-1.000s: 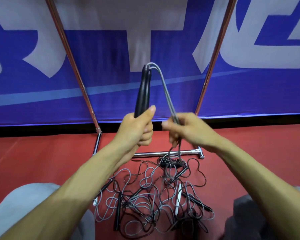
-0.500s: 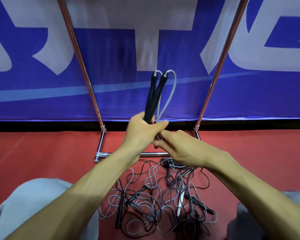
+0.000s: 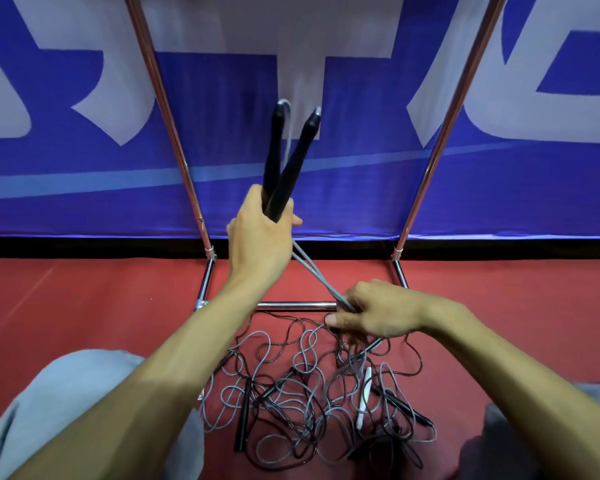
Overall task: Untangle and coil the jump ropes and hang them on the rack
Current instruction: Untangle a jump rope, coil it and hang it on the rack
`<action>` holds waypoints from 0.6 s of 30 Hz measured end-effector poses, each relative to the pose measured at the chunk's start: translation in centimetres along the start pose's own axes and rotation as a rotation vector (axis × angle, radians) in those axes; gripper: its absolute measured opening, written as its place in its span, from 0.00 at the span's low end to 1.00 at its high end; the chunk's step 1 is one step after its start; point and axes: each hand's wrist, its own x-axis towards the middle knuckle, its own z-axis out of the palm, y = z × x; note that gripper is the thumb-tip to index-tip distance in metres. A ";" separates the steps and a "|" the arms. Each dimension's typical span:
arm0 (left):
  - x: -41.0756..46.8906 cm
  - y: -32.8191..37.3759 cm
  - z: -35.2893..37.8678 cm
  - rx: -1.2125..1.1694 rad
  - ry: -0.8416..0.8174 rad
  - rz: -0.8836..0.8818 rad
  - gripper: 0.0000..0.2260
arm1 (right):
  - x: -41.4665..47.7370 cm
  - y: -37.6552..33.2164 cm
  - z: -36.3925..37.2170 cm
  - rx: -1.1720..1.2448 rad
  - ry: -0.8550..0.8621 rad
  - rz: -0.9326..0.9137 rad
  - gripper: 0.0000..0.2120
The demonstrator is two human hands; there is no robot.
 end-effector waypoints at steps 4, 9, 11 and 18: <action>0.9 -0.4 -0.9 -0.221 -0.022 -0.130 0.05 | -0.1 0.2 -0.1 0.011 0.095 -0.029 0.22; 1.5 -1.1 -1.6 -0.013 -0.065 -0.130 0.16 | -1.7 0.1 -2.0 0.202 0.234 -0.130 0.16; 1.3 -1.2 -1.8 0.131 -0.110 -0.102 0.18 | -2.7 0.3 -2.9 0.355 0.285 -0.142 0.12; -0.4 -1.6 -0.3 0.615 -0.537 0.077 0.24 | -4.5 2.2 -4.6 0.388 0.392 -0.190 0.08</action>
